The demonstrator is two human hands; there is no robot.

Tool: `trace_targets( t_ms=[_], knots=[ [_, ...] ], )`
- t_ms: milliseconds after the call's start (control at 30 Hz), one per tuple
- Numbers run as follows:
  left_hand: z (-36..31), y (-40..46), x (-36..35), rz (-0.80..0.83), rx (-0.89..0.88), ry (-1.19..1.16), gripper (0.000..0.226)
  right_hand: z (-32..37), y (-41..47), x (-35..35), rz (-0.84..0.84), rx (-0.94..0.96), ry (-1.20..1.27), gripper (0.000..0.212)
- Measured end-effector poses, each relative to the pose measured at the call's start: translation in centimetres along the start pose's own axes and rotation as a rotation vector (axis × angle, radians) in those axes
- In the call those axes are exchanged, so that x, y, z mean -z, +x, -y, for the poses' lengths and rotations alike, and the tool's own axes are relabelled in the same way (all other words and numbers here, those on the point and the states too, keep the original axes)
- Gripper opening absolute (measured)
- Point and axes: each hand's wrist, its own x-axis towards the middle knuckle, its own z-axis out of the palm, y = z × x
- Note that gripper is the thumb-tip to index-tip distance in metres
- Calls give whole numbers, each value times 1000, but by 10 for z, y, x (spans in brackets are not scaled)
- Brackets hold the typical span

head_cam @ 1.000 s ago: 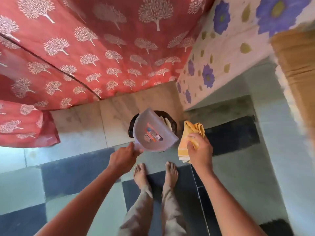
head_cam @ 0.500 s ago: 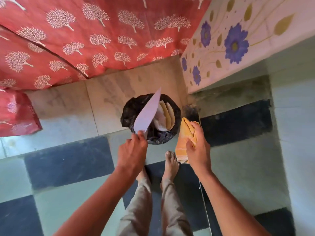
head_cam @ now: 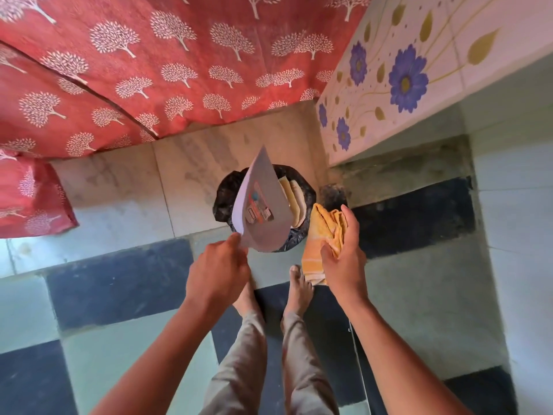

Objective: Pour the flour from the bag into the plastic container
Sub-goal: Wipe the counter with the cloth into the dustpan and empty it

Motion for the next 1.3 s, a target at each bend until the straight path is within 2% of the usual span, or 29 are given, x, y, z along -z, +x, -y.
trace_targets(
  t_ms=[167, 300, 433, 567, 700, 900, 933, 1000, 1133, 1233, 1300],
  knots=[
    [17, -12, -3, 53, 88, -157, 21, 8, -15, 8, -21, -19, 25, 82],
    [28, -12, -17, 134, 88, -277, 24, 12, -30, 17, -50, -20, 48, 80],
    [39, 23, -40, 257, 72, -562, 24, 4, -29, 15, -68, -5, 57, 79],
    [67, 84, -83, 332, 14, -630, 35, -23, -8, -2, -104, -20, 66, 79],
    [89, 124, -116, 427, -21, -568, 23, -49, 10, -21, -131, -55, 57, 79],
    [112, 141, -146, 430, 4, -123, 10, -67, 22, -43, -131, -125, 3, 77],
    [114, 143, -149, 415, 14, -95, 20, -67, 24, -45, -133, -127, -4, 76],
    [115, 147, -154, 374, 28, -95, 30, -69, 27, -50, -134, -126, -28, 72],
    [107, 150, -159, 292, 8, -75, 23, -68, 36, -60, -109, -122, -110, 54],
    [106, 148, -164, 236, 8, -72, 24, -62, 40, -65, -89, -95, -129, 35],
    [108, 148, -167, 217, 8, -73, 27, -55, 42, -65, -67, -72, -129, 29]
  ],
)
